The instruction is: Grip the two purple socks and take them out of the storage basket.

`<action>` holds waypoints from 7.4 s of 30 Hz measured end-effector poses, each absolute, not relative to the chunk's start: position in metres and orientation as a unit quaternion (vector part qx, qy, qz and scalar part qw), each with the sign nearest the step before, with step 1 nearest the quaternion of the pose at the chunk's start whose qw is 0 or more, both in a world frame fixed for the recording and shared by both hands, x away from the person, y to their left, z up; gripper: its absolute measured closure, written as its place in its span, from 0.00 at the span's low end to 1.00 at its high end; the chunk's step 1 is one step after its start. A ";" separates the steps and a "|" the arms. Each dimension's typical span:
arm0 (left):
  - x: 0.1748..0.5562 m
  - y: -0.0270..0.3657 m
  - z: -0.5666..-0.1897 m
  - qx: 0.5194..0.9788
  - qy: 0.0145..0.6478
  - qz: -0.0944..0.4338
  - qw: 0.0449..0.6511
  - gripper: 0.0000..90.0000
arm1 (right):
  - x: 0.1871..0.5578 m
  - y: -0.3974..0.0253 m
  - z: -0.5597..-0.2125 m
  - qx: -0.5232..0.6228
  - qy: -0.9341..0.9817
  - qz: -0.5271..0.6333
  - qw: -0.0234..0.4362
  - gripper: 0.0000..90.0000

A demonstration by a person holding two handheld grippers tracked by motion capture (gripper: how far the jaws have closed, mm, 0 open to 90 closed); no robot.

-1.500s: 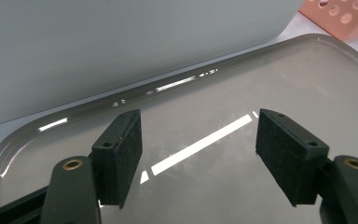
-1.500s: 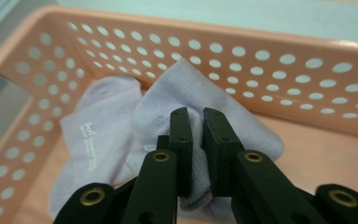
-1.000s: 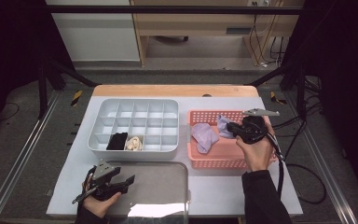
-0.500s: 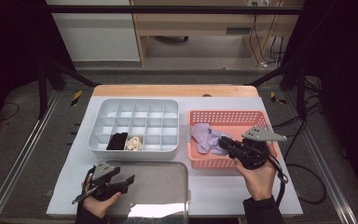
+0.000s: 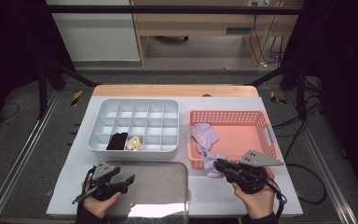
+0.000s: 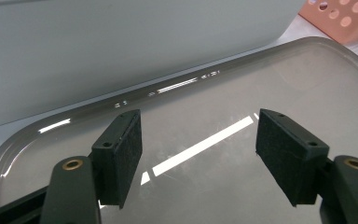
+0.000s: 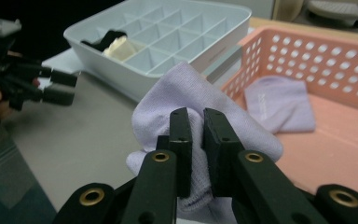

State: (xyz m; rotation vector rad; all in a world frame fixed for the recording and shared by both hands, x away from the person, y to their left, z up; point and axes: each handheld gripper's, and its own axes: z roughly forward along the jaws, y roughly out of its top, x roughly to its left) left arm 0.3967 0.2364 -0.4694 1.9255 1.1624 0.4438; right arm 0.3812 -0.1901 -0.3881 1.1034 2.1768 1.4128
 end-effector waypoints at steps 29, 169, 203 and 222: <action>0.396 0.236 -0.469 0.767 0.459 0.175 0.413 0.34 | 0.372 -0.173 -0.474 0.394 0.822 0.392 0.127 0.80; 0.399 0.238 -0.471 0.767 0.461 0.171 0.412 0.35 | 0.580 -0.159 -0.453 0.576 0.753 0.269 0.169 0.95; 0.399 0.237 -0.471 0.767 0.463 0.171 0.410 0.35 | 0.500 -0.194 -0.339 0.485 0.724 0.437 0.224 0.97; 0.399 0.237 -0.469 0.765 0.463 0.171 0.414 0.35 | 0.418 -0.188 -0.329 0.410 0.730 0.508 0.201 0.97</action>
